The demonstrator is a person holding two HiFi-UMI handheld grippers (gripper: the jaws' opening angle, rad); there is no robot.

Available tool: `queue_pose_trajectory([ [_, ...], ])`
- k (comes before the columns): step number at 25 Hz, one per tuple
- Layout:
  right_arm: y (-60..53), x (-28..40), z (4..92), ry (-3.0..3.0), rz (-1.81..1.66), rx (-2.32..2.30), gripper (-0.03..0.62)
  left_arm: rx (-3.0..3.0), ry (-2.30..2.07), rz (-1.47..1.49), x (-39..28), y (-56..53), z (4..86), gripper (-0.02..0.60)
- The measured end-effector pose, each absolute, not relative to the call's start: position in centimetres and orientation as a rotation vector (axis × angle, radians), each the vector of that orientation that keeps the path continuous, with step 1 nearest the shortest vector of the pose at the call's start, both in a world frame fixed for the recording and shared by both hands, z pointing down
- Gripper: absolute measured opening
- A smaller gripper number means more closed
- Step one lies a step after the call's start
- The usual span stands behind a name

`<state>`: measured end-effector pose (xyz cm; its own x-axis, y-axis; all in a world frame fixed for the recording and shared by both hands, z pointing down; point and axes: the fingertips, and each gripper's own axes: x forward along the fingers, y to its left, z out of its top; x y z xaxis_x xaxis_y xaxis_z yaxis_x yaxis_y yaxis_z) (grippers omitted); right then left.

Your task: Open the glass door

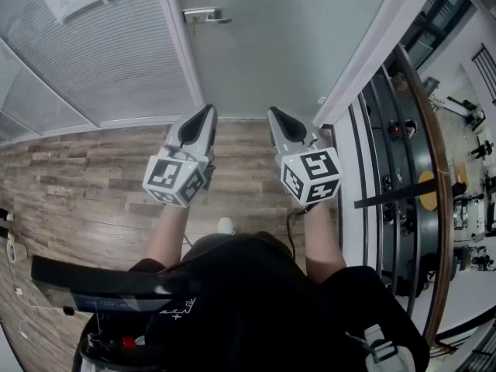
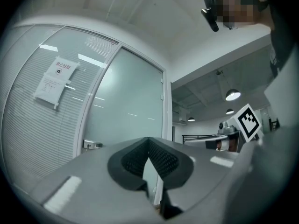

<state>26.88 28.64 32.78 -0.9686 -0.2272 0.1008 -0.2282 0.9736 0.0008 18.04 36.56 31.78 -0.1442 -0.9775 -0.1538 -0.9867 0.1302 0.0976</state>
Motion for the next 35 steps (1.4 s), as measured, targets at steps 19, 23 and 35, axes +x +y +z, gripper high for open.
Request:
queue_pose_trajectory([
  [19,29.5,19.0,32.2,-3.016,0.000,0.400,0.002,-2.087,2.268,0.317,10.0,36.8,32.0,-0.002],
  [23,29.6,18.2,32.5,-2.999,0.004,0.413,0.002,-2.109,2.262,0.315,9.1,36.8,32.3,-0.002],
  [35,28.3,18.0,33.8,-2.954,0.025,0.453,0.002,-2.162,2.259,0.345,8.6,35.4,33.5,-0.002],
])
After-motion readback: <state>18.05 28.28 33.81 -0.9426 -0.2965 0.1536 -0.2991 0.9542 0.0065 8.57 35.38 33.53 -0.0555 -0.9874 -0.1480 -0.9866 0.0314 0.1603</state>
